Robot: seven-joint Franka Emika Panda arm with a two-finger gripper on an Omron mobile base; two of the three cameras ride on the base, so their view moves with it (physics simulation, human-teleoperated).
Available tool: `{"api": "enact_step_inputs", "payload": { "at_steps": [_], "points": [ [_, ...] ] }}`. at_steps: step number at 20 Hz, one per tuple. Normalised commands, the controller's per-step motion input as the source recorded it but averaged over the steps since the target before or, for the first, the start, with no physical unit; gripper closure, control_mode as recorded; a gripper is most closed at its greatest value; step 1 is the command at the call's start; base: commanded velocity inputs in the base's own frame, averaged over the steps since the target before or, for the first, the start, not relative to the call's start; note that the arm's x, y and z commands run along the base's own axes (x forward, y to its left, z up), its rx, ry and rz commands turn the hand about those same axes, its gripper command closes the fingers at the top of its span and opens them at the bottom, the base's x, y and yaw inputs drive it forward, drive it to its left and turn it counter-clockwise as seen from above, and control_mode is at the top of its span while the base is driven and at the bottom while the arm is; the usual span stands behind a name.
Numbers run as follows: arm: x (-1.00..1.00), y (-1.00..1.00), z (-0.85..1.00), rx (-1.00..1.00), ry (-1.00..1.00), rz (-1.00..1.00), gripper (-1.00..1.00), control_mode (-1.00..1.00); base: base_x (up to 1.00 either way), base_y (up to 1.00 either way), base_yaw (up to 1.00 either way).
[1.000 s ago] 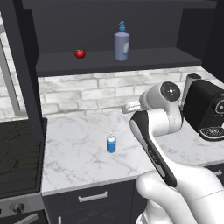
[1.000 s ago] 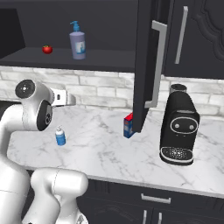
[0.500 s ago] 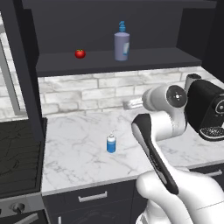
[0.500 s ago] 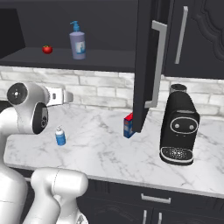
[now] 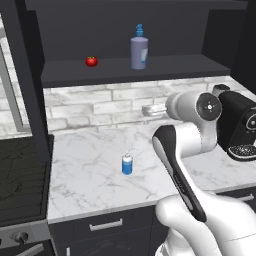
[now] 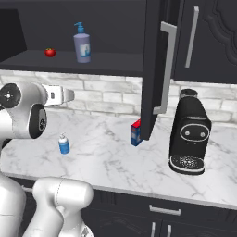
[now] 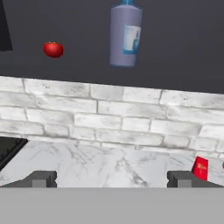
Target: Pick the soap dispenser and soap dispenser from the cabinet and place them on the counter.
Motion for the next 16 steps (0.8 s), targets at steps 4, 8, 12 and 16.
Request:
{"api": "enact_step_inputs", "payload": {
  "at_steps": [4, 8, 12, 16],
  "points": [
    [-0.06, 0.00, 0.38, 0.00, -0.03, -0.01, -1.00, -1.00, 0.00, 0.00, 0.00],
    [0.00, 0.00, 0.40, 0.00, 0.01, 0.00, -1.00, -1.00, 0.00, 0.00, 0.00],
    [0.01, 0.00, 0.42, 0.00, 0.02, 0.00, -1.00, -1.00, 0.00, 0.00, 0.00],
    [0.04, 0.00, 0.37, 0.00, 0.06, 0.00, -1.00, -1.00, 0.00, 0.00, 0.00]
  ]
}}
